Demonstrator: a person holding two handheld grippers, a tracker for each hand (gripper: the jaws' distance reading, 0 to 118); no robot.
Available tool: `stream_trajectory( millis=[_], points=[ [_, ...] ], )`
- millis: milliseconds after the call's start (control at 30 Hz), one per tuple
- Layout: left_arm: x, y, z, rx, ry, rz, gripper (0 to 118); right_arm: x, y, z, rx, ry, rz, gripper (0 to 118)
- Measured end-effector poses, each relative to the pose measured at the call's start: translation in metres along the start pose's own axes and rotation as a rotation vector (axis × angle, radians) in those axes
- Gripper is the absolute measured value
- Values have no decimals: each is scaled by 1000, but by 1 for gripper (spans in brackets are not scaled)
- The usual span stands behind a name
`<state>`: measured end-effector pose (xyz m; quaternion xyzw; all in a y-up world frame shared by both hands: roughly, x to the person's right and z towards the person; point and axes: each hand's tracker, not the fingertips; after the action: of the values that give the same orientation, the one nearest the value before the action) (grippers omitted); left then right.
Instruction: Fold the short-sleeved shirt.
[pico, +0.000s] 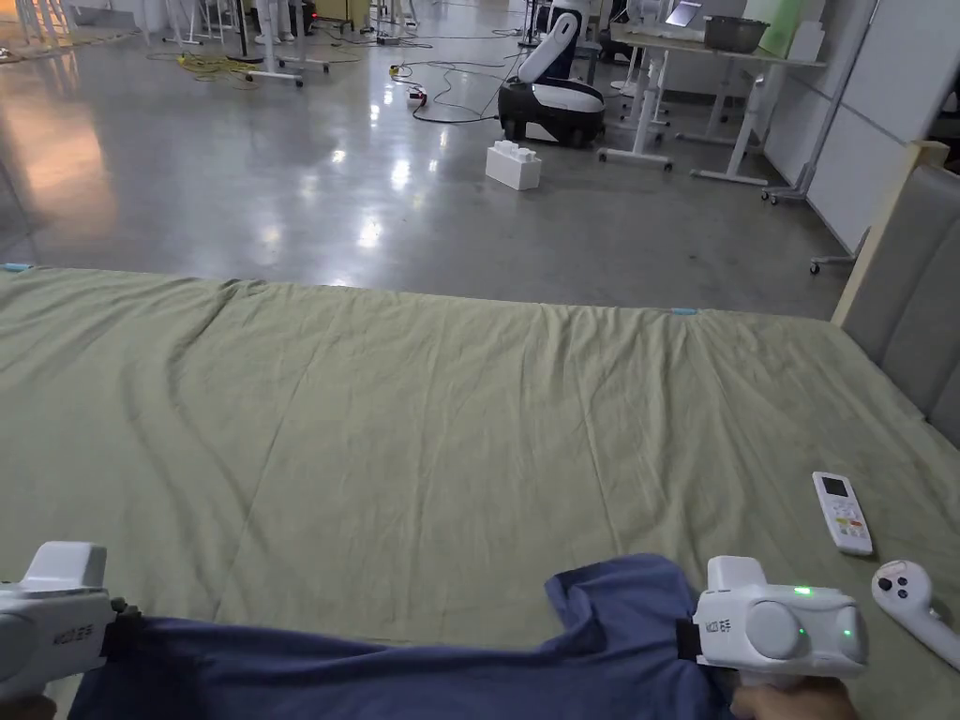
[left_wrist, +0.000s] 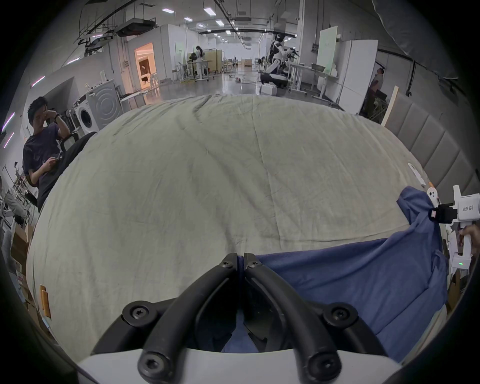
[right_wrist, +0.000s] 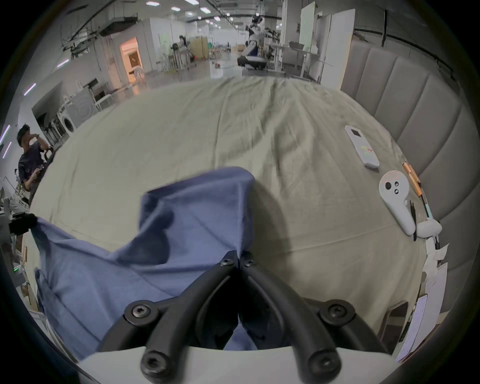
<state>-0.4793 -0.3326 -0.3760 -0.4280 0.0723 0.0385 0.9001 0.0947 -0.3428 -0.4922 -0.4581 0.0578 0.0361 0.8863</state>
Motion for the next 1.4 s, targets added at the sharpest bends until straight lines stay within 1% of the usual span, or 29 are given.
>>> stream_trajectory(
  millis=[200,367,567,700,800,900,1067,1100,1167,1267,1300,1367,1400],
  points=[
    [-9,-14,40,62,-23,22,4,1,-17,63,82,2,46,1],
    [-19,-32,76,111,-51,43,4,-1,-39,118,148,1,61,1],
    [-34,-62,119,159,-78,59,4,4,-78,165,162,2,72,1],
    [-42,-90,140,151,-98,48,4,5,-114,183,131,0,79,1],
    [-44,-117,149,129,-104,36,4,4,-147,189,83,-9,97,1],
    [-45,-143,150,65,-101,11,4,1,-178,186,-1,-26,122,1],
    [-43,-179,137,-66,-75,-36,4,-1,-219,162,-104,-27,111,1],
    [-43,-183,132,-94,-73,-48,4,-1,-224,156,-107,-26,102,1],
    [-40,-188,118,-143,-43,-87,4,-2,-231,142,-124,-34,122,1],
    [-36,-195,101,-180,-37,-78,4,-7,-234,130,-131,-47,133,1],
    [-40,-201,89,-177,-32,-78,4,-9,-235,128,-130,-50,135,1],
    [-41,-205,86,-152,-21,-74,5,-11,-235,125,-123,-55,140,3],
    [-42,-206,86,-142,-20,-69,7,-12,-233,126,-126,-57,144,6]
  ],
)
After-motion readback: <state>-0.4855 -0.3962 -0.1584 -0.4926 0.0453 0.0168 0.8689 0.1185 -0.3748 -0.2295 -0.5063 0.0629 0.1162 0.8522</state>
